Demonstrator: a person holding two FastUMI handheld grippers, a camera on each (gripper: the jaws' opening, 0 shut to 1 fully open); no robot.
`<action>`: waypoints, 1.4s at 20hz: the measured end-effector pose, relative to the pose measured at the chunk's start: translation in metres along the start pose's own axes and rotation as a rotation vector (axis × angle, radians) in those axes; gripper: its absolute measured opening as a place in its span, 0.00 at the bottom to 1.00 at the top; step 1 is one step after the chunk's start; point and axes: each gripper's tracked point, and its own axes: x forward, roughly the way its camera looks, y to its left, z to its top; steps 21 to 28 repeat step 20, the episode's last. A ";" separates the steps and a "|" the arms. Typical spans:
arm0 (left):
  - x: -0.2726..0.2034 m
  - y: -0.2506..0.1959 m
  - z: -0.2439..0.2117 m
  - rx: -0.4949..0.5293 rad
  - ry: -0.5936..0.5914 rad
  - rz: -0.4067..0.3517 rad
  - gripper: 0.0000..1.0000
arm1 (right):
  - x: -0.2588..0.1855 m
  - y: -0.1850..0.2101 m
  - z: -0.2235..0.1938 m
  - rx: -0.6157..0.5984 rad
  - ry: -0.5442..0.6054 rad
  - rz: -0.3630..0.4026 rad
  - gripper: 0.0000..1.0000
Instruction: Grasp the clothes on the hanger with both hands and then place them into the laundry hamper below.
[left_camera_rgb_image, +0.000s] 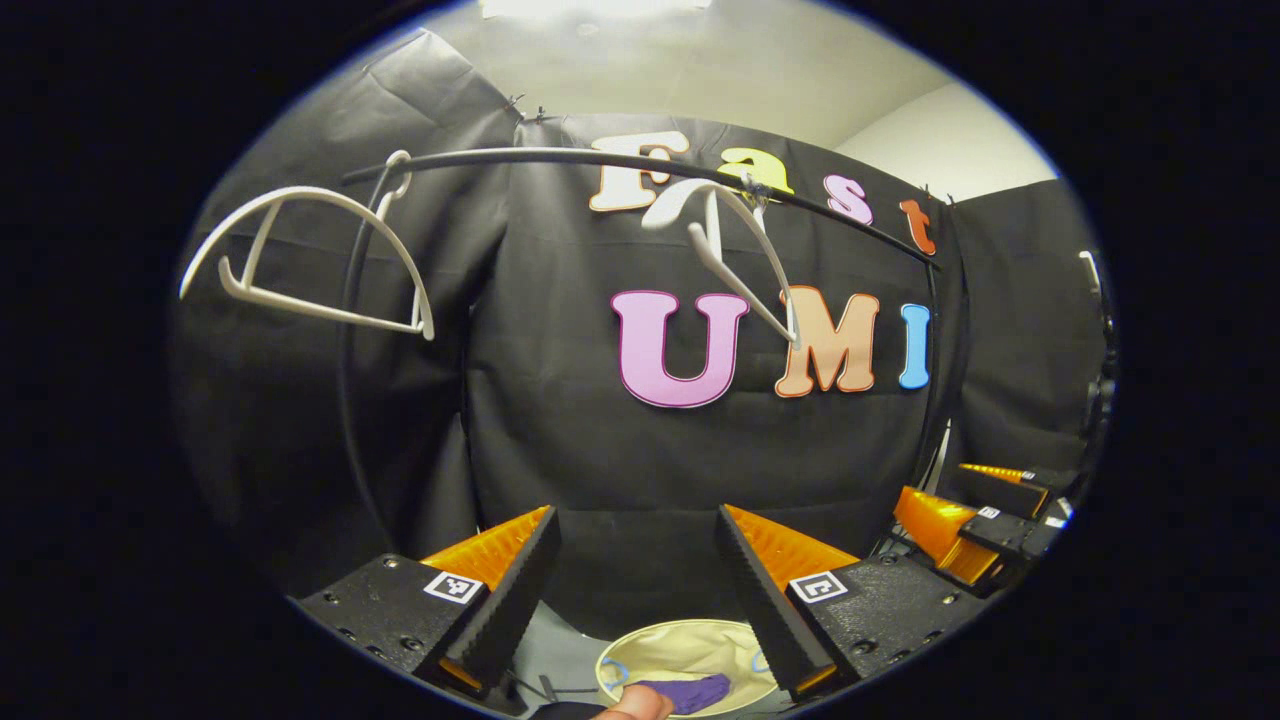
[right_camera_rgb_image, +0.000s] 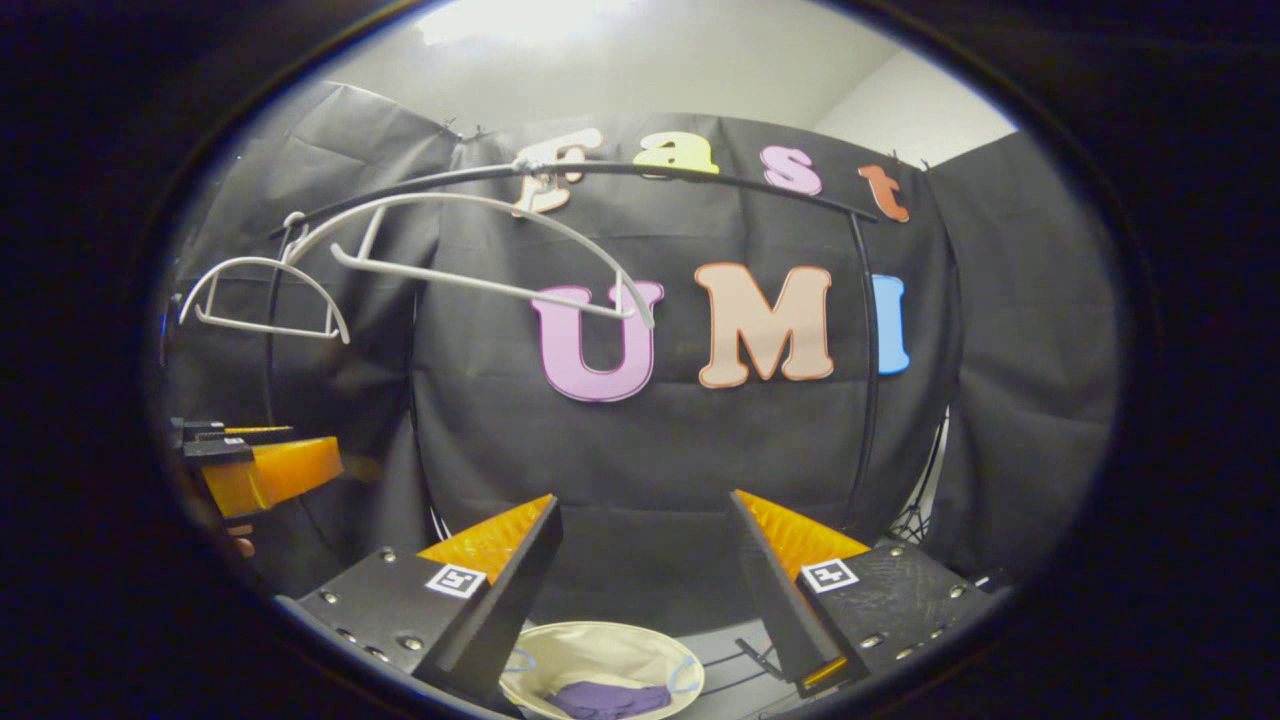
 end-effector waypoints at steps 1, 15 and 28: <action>-0.002 0.001 0.001 0.004 0.005 -0.004 0.92 | -0.005 -0.002 0.010 -0.008 -0.013 -0.002 0.97; -0.043 -0.035 0.050 0.004 -0.081 -0.027 0.92 | -0.066 -0.041 0.063 0.048 -0.132 0.031 1.00; -0.047 -0.058 0.055 0.028 -0.105 -0.013 0.92 | -0.078 -0.065 0.066 0.086 -0.165 0.055 0.96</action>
